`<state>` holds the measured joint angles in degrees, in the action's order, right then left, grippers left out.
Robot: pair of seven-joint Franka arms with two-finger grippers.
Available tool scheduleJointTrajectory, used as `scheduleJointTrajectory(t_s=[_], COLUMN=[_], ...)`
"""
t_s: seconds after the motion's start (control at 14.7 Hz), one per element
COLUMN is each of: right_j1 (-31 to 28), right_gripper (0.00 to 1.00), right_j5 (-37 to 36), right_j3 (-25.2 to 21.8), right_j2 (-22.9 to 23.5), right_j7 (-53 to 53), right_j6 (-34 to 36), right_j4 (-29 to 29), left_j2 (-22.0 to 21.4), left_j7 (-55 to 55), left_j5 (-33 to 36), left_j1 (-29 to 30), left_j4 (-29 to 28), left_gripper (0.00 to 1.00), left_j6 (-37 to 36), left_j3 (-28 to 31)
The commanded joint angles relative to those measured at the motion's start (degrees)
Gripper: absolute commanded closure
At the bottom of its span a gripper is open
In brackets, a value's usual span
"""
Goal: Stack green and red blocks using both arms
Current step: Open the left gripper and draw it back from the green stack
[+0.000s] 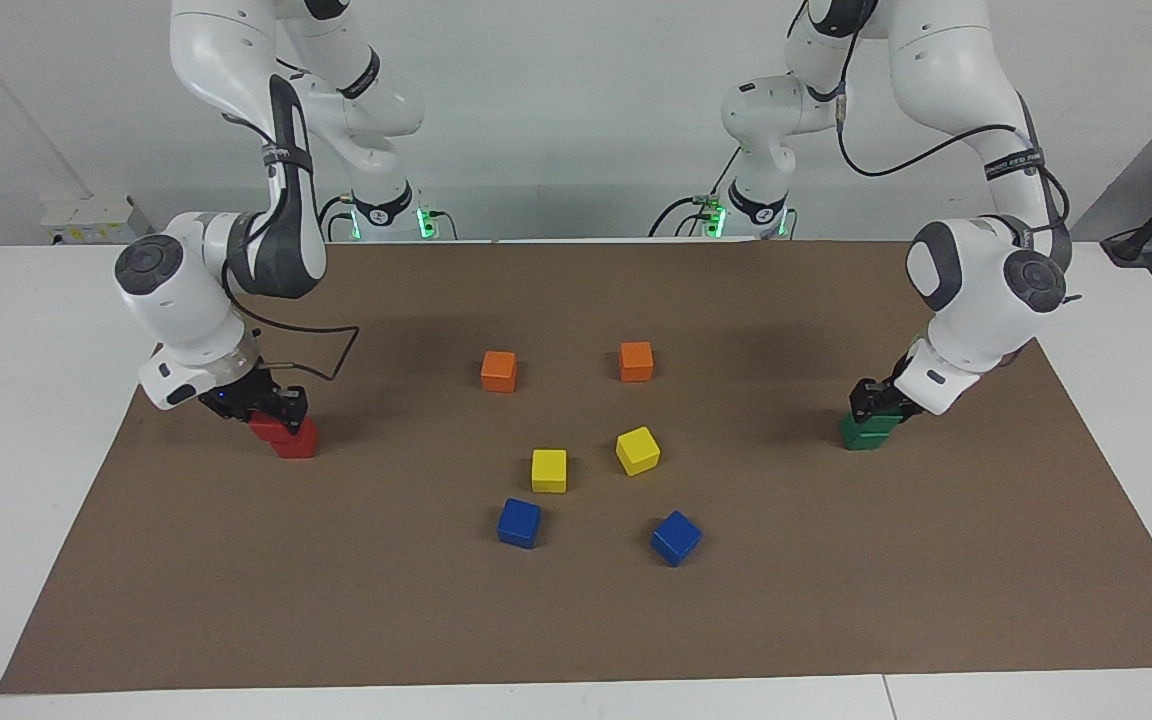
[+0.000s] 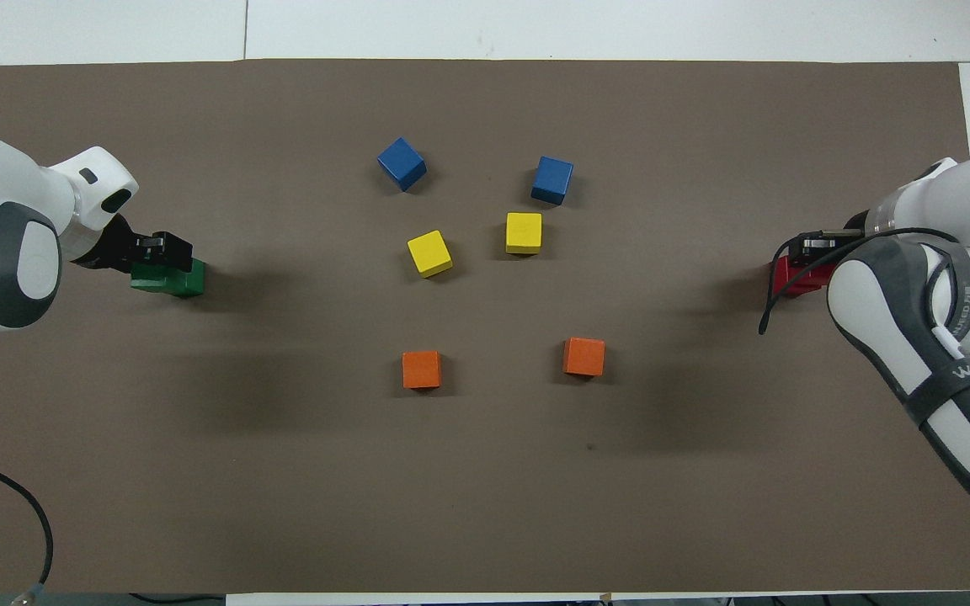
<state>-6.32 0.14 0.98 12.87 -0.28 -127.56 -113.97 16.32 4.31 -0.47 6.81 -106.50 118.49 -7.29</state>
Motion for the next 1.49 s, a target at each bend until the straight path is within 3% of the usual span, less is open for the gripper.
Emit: scheduleJointTrajectory(t_s=[0.0, 0.34, 0.61, 0.81, 1.15, 1.29, 1.42], right_j1=[-0.27, -0.27, -0.36, -0.36, -0.36, -0.45, -0.54], right_gripper=[1.0, 1.0, 1.0, 1.0, 1.0, 0.91, 0.89], right_j5=[-0.32, -0.31, -0.31, -0.31, -0.31, -0.31, -0.31], right_j3=[0.33, 0.33, 0.33, 0.33, 0.33, 0.33, 0.33], right_j2=[0.05, 0.05, -0.21, -0.3, -0.39, -0.39, -0.39], right_j7=[-1.13, -1.12, -1.21, -1.56, -1.56, -1.48, -1.48], right_j6=[-1.99, -2.08, -2.08, -2.17, -2.17, -2.08, -2.17], right_j4=[-0.73, -0.73, -1.6, -1.96, -2.05, -2.05, -2.05], left_j2=[-2.08, -5.23, -10.16, -11.39, -15.44, -15.71, -15.18], left_j7=[0.0, 0.0, 0.0, 0.0, -0.18, -0.09, -0.09], left_j5=[-0.76, -0.5, -0.5, -0.5, -0.5, -0.41, -0.5], left_j1=[-0.48, -0.22, 0.14, 0.31, 0.05, -0.74, -4.32], left_j4=[-2.13, -0.46, 1.03, 4.19, 4.2, 4.37, 7.69], left_gripper=[0.0, 0.0, 0.0, 0.0, 0.0, 0.0, 0.0], left_j6=[1.22, -1.41, -9.04, -15.02, -19.34, -21.01, -24.69], left_j3=[0.52, 0.52, 0.52, 0.52, 0.52, 1.92, 4.55])
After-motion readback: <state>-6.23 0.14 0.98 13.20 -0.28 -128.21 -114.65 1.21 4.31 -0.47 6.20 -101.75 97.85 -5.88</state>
